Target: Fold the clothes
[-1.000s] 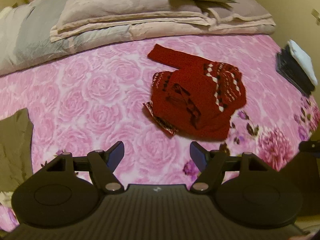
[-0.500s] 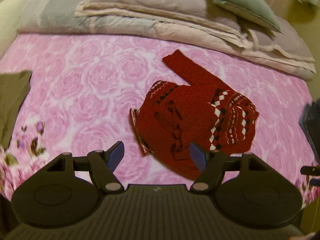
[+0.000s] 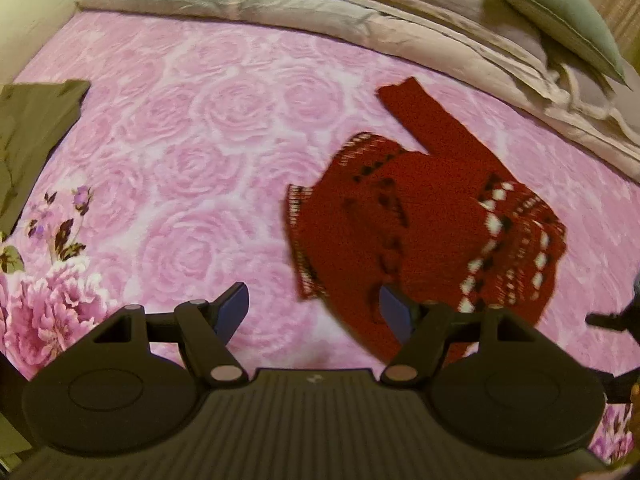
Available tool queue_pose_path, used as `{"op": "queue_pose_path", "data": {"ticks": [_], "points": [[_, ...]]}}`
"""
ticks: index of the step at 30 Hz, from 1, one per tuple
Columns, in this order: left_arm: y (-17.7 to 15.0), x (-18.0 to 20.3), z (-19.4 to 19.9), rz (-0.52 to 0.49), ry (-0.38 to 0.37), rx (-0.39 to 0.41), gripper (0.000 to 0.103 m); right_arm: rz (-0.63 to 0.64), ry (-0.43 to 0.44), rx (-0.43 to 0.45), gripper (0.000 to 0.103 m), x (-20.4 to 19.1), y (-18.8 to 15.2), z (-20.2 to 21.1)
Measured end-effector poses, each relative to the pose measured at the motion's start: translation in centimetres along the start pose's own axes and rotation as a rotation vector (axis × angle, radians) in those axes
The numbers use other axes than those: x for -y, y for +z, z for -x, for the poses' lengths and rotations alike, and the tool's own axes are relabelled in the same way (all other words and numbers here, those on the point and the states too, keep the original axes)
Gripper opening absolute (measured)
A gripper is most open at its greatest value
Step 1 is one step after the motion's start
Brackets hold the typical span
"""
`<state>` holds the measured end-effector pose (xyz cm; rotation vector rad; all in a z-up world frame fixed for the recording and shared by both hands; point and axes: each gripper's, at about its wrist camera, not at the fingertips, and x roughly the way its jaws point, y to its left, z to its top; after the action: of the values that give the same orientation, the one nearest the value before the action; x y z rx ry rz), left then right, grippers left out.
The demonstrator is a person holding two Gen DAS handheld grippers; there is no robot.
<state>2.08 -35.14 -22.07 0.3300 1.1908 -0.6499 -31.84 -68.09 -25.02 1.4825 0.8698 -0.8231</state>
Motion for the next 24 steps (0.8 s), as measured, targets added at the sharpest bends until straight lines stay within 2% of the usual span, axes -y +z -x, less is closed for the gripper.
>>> {"op": "queue_pose_path", "data": {"ticks": [4, 7, 10, 12, 13, 14, 16, 19, 22, 24], "points": [[0.4, -2.0, -2.2, 0.051, -0.002, -0.019, 0.069, -0.135, 0.1, 0.034, 0.089, -0.8, 0.1, -3.3], [0.8, -2.6, -3.6, 0.049, -0.008, -0.029, 0.069, -0.223, 0.172, 0.044, 0.089, -1.5, -0.3, -5.7], [1.3, -2.5, -4.4, 0.01, -0.022, -0.029, 0.069, -0.235, 0.212, 0.059, 0.089, -2.2, -1.2, -8.0], [1.6, -2.5, -4.9, -0.018, -0.032, -0.032, 0.069, -0.156, 0.231, 0.067, 0.088, -2.8, -2.2, -9.2], [1.7, -2.6, -5.0, -0.03, -0.036, -0.032, 0.069, -0.117, 0.241, 0.071, 0.062, -3.2, -2.6, -9.8], [1.7, -2.8, -5.1, -0.04, -0.039, -0.03, 0.069, -0.065, 0.242, 0.073, 0.011, -3.4, -3.2, -10.1], [1.8, -3.1, -5.3, -0.056, -0.044, -0.029, 0.069, 0.061, 0.223, 0.071, 0.011, -3.4, -4.7, -9.7], [1.7, -4.0, -5.5, -0.064, -0.049, -0.038, 0.069, 0.175, 0.224, 0.057, 0.01, -1.4, -7.0, -7.7], [1.3, -4.8, -5.8, -0.075, -0.06, -0.058, 0.069, 0.298, 0.136, 0.003, 0.008, 1.6, -9.5, -5.0], [0.9, -4.8, -6.0, -0.091, -0.072, -0.073, 0.069, 0.356, 0.037, -0.039, 0.005, 3.9, -11.0, -3.5]]}}
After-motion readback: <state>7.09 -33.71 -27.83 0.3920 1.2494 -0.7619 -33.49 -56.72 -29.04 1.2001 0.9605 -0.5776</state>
